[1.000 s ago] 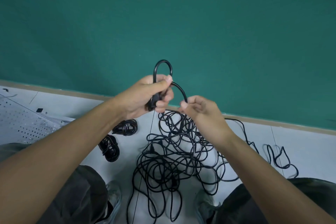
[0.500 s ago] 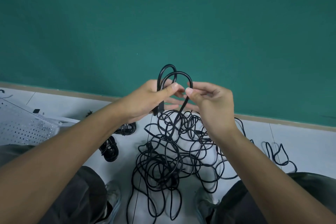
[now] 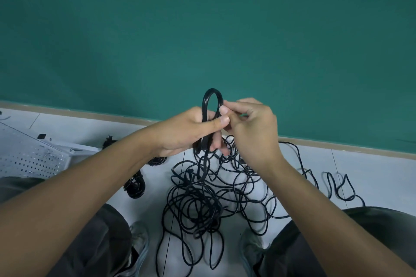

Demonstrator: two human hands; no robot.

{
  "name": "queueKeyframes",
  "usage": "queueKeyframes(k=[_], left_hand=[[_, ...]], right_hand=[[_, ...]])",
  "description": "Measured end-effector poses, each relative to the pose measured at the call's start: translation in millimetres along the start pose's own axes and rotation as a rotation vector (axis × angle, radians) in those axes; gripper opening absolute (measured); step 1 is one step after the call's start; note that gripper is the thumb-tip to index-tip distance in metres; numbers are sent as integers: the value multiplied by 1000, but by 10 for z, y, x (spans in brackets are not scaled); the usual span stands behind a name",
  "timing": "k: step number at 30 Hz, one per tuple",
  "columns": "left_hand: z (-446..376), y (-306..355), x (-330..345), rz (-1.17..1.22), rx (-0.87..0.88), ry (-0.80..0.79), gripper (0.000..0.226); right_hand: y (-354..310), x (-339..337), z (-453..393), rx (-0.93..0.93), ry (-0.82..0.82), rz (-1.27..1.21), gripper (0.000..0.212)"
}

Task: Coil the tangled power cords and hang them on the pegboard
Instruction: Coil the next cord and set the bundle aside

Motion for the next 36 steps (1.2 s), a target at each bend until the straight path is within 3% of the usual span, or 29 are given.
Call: queueKeyframes(k=[3, 6, 11, 13, 17, 20, 23, 28, 31, 36], left_hand=[[-10, 40, -58, 102, 26, 74, 43], [-45, 84, -159, 242, 54, 165, 44], [-12, 216, -374, 342, 37, 335, 40], [-2, 222, -480, 376, 33, 429, 40], [30, 150, -727, 441, 22, 616, 42], [47, 118, -888, 414, 4, 671, 43], [33, 82, -947, 281, -35, 651, 44], [-55, 28, -786, -17, -13, 508, 41], [-67, 28, -623, -67, -4, 397, 29], [-33, 65, -345, -153, 18, 198, 36]], right_hand=[[47, 75, -2, 91, -106, -168, 20], [89, 234, 160, 254, -228, -334, 46], [250, 589, 499, 352, -492, -327, 85], [242, 663, 574, 339, -557, -317, 79], [189, 728, 646, 274, -668, -239, 34], [167, 727, 681, 227, -736, -137, 15], [121, 638, 619, 143, -684, -117, 18], [31, 389, 451, 51, -446, -109, 27], [-64, 222, 327, -26, -306, -111, 33], [-133, 32, 204, -116, -115, 1, 27]])
Point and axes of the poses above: each hand's wrist, its own z-axis away from the middle knuckle, its own x-axis out of the palm, y = z × x, the point moved 7 cm from there along -z, towards the middle knuckle, and after that the axes turned 4 degrees about y, right-handed, at the moved point
